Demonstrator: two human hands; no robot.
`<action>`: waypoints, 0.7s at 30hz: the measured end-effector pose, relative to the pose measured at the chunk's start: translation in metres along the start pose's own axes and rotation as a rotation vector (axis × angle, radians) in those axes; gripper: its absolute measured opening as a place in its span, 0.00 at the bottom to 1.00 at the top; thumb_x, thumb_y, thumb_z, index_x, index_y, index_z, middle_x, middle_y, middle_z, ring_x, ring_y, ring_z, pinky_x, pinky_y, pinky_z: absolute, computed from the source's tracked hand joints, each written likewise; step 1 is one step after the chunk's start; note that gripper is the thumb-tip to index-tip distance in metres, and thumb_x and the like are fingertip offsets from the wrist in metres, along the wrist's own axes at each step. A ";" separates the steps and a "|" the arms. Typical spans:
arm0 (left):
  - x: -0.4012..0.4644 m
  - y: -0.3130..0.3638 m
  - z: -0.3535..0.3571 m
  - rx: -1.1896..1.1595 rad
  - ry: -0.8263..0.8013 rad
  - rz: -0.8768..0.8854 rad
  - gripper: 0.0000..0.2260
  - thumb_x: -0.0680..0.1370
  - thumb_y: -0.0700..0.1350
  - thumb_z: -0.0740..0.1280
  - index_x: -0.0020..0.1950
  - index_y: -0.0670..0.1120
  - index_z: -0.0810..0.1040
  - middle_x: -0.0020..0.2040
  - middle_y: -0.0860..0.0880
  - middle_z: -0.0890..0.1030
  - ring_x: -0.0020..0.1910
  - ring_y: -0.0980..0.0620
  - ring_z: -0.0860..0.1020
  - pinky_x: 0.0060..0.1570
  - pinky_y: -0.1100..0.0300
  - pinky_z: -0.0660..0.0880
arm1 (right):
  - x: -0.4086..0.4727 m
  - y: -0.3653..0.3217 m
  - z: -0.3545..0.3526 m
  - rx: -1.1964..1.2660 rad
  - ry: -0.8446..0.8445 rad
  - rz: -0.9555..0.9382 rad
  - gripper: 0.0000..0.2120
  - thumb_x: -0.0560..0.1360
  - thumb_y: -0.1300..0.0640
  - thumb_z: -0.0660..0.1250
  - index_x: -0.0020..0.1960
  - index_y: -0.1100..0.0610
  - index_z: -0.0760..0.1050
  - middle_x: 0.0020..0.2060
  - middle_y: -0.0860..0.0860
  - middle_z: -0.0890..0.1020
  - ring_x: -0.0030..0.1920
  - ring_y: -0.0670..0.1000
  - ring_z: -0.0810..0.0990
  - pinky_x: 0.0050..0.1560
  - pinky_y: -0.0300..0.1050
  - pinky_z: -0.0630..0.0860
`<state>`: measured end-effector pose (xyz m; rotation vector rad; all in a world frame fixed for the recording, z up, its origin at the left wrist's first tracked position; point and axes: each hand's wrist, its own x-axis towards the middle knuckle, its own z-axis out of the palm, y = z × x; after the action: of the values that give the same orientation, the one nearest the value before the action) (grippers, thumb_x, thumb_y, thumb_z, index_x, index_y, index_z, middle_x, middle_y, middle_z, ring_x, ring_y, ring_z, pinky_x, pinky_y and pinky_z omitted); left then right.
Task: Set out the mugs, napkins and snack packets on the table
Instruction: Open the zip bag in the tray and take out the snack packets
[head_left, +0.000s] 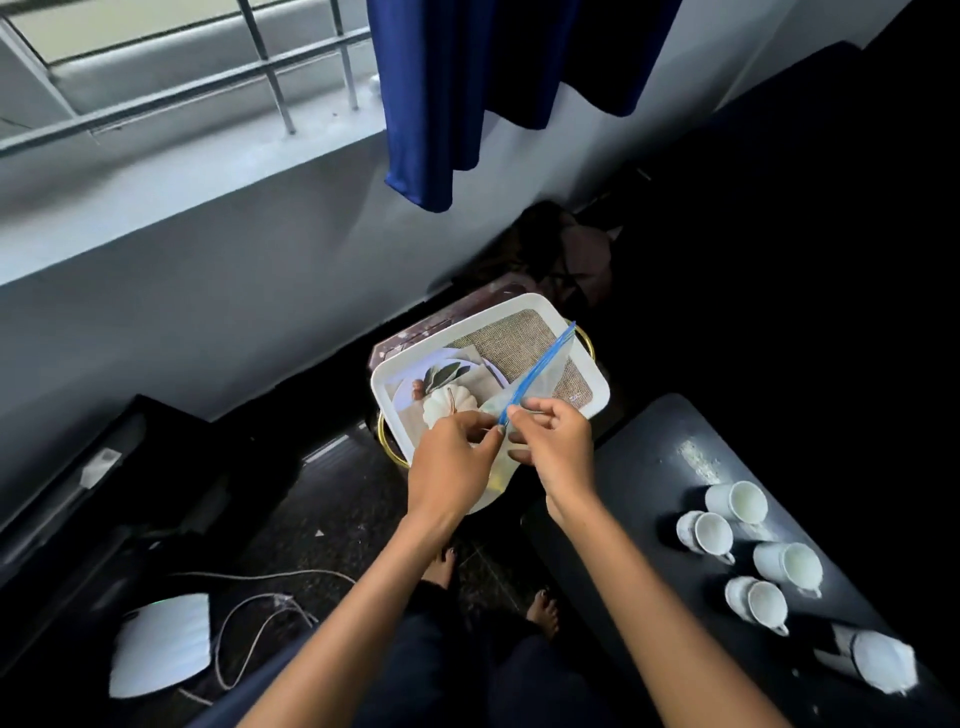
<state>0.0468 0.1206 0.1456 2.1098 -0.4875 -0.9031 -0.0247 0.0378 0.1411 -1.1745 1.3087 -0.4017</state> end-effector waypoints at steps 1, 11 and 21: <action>-0.002 0.001 0.001 -0.041 -0.017 -0.001 0.07 0.77 0.50 0.66 0.50 0.53 0.83 0.43 0.54 0.85 0.44 0.56 0.82 0.44 0.58 0.76 | -0.003 0.003 -0.002 -0.011 -0.005 0.004 0.09 0.73 0.59 0.70 0.51 0.61 0.77 0.42 0.57 0.83 0.40 0.50 0.82 0.34 0.41 0.77; -0.003 0.005 -0.007 -0.279 -0.228 -0.029 0.11 0.79 0.37 0.62 0.49 0.50 0.82 0.40 0.51 0.84 0.41 0.53 0.81 0.34 0.66 0.77 | -0.014 0.007 -0.004 0.026 -0.011 -0.026 0.04 0.69 0.60 0.74 0.40 0.56 0.79 0.39 0.56 0.84 0.38 0.49 0.82 0.39 0.42 0.79; 0.038 0.022 0.005 -0.097 -0.095 0.045 0.12 0.74 0.56 0.69 0.51 0.50 0.82 0.46 0.53 0.84 0.47 0.54 0.81 0.51 0.54 0.77 | -0.012 0.014 -0.002 -0.038 0.065 -0.037 0.06 0.67 0.64 0.70 0.34 0.55 0.79 0.30 0.50 0.82 0.32 0.48 0.81 0.40 0.45 0.81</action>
<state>0.0676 0.0820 0.1436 1.9679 -0.5269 -0.9851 -0.0345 0.0522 0.1363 -1.2278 1.3578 -0.4462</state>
